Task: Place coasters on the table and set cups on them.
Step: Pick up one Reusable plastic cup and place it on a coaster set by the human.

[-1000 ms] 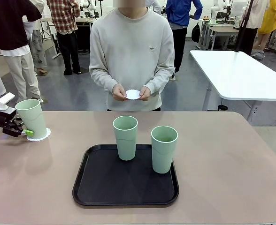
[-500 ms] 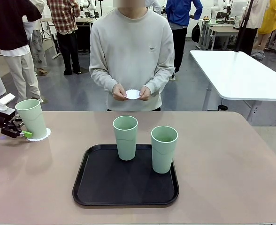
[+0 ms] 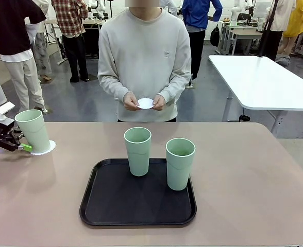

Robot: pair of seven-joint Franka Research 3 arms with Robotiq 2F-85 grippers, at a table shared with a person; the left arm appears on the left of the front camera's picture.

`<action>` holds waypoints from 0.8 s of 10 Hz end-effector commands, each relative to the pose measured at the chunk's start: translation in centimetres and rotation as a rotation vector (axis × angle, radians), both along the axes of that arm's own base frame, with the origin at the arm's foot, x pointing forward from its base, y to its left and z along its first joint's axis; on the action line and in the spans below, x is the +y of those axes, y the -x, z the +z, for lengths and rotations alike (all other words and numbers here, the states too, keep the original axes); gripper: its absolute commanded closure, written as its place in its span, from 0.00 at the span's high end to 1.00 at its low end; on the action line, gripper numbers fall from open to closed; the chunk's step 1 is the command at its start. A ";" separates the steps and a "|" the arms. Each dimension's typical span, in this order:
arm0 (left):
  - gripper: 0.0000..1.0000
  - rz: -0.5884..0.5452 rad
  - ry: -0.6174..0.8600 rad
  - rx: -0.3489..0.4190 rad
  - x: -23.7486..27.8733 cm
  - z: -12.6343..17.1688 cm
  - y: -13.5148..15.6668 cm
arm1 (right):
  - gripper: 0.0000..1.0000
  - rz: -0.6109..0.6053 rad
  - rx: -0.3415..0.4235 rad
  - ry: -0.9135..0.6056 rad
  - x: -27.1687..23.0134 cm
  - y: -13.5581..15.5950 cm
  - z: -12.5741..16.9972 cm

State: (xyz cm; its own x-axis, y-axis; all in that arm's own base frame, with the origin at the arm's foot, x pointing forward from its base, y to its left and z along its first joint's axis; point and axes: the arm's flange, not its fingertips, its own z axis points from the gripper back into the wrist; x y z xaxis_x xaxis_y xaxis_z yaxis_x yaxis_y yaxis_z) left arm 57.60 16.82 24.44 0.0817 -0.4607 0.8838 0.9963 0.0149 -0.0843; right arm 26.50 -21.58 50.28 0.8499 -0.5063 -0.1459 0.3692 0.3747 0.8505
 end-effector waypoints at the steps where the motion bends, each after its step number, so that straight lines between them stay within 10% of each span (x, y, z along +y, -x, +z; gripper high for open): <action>1: 1.00 -0.003 -0.033 0.028 0.1 0.6 0.9 | 1.00 0.004 -0.011 -0.014 0.0 0.1 -0.1; 8: 1.00 0.041 -0.079 -0.048 0.9 1.0 0.3 | 1.00 0.004 -0.011 -0.014 0.0 0.1 -0.1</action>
